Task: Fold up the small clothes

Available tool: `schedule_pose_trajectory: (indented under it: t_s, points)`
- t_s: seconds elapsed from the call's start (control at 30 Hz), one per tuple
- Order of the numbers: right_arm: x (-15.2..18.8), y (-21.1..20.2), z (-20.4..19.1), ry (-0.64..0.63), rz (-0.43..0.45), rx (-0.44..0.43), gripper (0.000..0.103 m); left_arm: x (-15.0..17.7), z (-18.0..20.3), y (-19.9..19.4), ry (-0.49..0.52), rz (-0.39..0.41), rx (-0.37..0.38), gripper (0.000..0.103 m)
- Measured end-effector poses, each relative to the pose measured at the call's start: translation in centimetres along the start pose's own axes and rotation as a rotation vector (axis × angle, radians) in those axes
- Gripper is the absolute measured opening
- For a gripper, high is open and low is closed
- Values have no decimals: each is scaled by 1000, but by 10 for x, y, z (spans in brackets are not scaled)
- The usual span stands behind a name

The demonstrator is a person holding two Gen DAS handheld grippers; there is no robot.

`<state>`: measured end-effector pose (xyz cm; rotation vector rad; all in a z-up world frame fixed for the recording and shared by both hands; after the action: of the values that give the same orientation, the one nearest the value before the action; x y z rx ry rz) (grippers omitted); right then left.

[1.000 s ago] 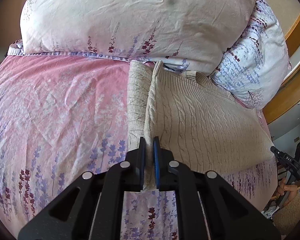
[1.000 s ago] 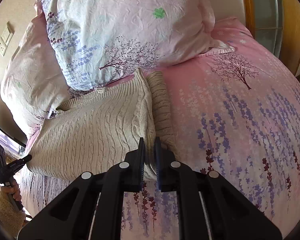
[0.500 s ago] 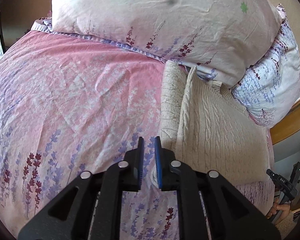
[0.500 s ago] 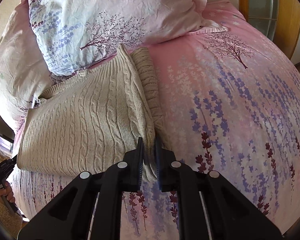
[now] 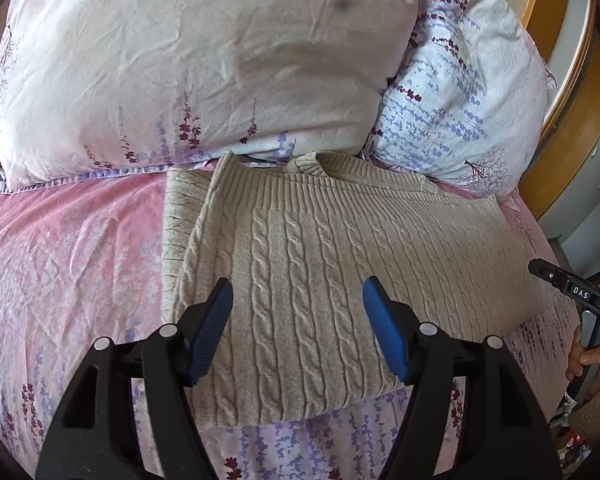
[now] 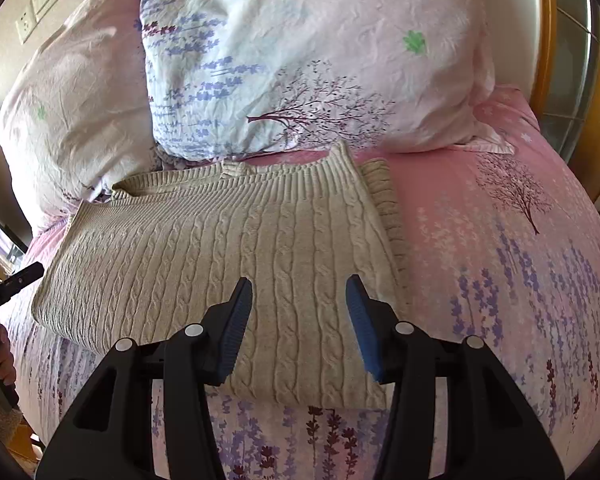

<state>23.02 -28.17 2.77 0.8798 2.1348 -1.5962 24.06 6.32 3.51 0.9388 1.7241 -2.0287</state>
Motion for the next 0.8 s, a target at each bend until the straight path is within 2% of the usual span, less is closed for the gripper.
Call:
schedule_pose_trajectory:
  t_s: [0.07, 0.17, 0.2, 0.33, 0.4, 0.47, 0.53, 0.67, 0.8]
  points:
    - [2, 9, -4, -24, -14, 13, 51, 3, 2, 10, -7, -23, 0, 67]
    - [11, 33, 3, -31, -113, 89, 52, 11, -2, 25, -33, -78, 0, 68]
    - [14, 38, 7, -33, -121, 95, 54, 14, -4, 29, -40, -92, -1, 68]
    - [15, 38, 7, -63, -89, 88, 58, 21, -7, 34, -44, -92, 1, 71]
    - [11, 36, 6, -24, -82, 84, 58, 21, -6, 35, -42, -88, 3, 73]
    - [7, 30, -5, -11, -42, 33, 58, 20, -4, 35, -38, -88, 6, 77]
    - [6, 32, -20, -49, -20, 19, 58, 20, -2, 35, -39, -87, 10, 78]
    - [11, 53, -35, -101, -64, 62, 62, 20, -3, 34, -52, -75, 30, 80]
    - [17, 60, -35, -141, -53, 101, 67, 21, -1, 33, -25, -67, 21, 80]
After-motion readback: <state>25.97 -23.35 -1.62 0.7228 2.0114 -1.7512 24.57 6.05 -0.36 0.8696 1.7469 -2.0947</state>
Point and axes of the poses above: each gripper's, at about its wrist camera, not at the fingertips, and y roughly the way its jaws point, z to its right, x to its underside, the point moved 5 cm from there along y, roughly the way its jaws point, and after that the axes turned 10 degrees about y, right-handed, at the moved point
